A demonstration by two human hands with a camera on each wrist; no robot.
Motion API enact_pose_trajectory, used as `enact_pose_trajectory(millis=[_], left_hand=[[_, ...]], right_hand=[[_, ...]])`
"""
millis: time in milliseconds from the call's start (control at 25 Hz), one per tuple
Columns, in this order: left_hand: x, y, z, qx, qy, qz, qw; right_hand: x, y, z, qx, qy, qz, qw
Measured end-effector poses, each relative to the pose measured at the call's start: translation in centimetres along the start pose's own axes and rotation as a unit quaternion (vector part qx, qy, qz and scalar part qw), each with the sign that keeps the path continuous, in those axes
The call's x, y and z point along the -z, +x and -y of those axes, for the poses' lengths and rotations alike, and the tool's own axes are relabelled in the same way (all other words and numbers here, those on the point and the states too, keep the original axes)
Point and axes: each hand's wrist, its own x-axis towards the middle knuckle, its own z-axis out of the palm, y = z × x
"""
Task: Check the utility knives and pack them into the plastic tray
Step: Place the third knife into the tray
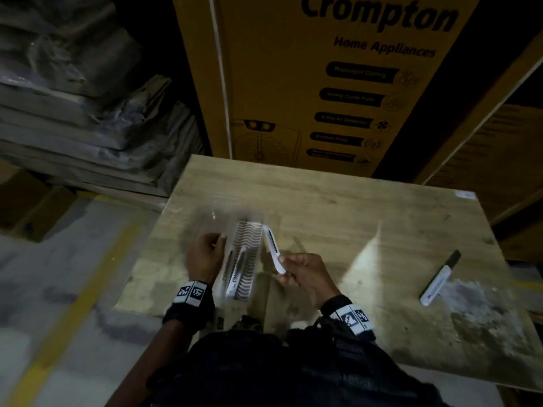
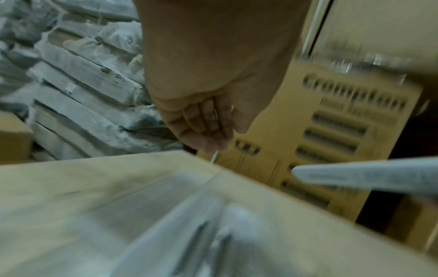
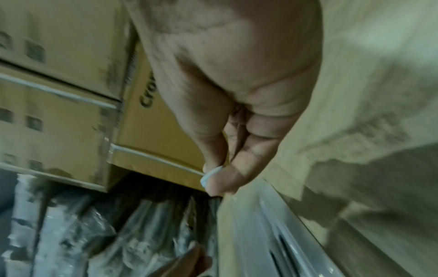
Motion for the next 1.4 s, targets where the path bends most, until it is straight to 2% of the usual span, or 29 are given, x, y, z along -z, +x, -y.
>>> enact_pose_trajectory(millis=[80, 200, 400, 560, 760, 960, 1040, 1080, 1200, 1280, 1400], left_hand=[[0.1, -0.4, 3.5, 0.064, 0.066, 0.038, 0.995], [-0.5, -1.2, 6.7, 0.066, 0.097, 0.117, 0.986], [-1.4, -2.6, 6.9, 0.060, 0.101, 0.119, 0.986], [-1.4, -3.3, 7.9, 0.043, 0.057, 0.119, 0.990], [-1.6, -3.7, 8.6, 0.058, 0.037, 0.115, 0.991], [-1.7, -4.2, 9.5, 0.058, 0.031, 0.175, 0.982], [-1.8, -4.5, 9.6, 0.062, 0.028, 0.176, 0.982], [-1.9, -4.6, 9.4, 0.065, 0.022, 0.168, 0.983], [-2.0, -5.0, 7.8, 0.054, -0.021, 0.124, 0.991], [-2.0, -4.7, 5.9, 0.009, -0.031, 0.091, 0.995], [-2.6, -4.3, 2.2, -0.046, -0.006, 0.077, 0.996]], right_hand=[[-1.3, 0.7, -1.8, -0.024, -0.013, -0.016, 0.999], [-2.9, 1.4, -3.8, -0.060, -0.039, -0.044, 0.996], [-5.0, 2.6, -5.4, -0.075, -0.126, -0.053, 0.988], [-7.4, 3.3, -5.7, -0.111, -0.311, -0.069, 0.941], [-9.2, 4.5, -6.2, -0.084, -0.451, -0.062, 0.886], [-9.5, 4.3, -5.5, -0.057, -0.533, -0.035, 0.843], [-9.3, 4.1, -5.5, -0.047, -0.532, -0.016, 0.845], [-9.1, 3.9, -5.6, -0.048, -0.513, 0.000, 0.857], [-7.2, 2.5, -5.7, -0.060, -0.378, 0.008, 0.924], [-5.0, 1.9, -5.7, -0.055, -0.299, -0.035, 0.952], [-0.2, 1.3, -4.3, -0.031, -0.213, -0.130, 0.968]])
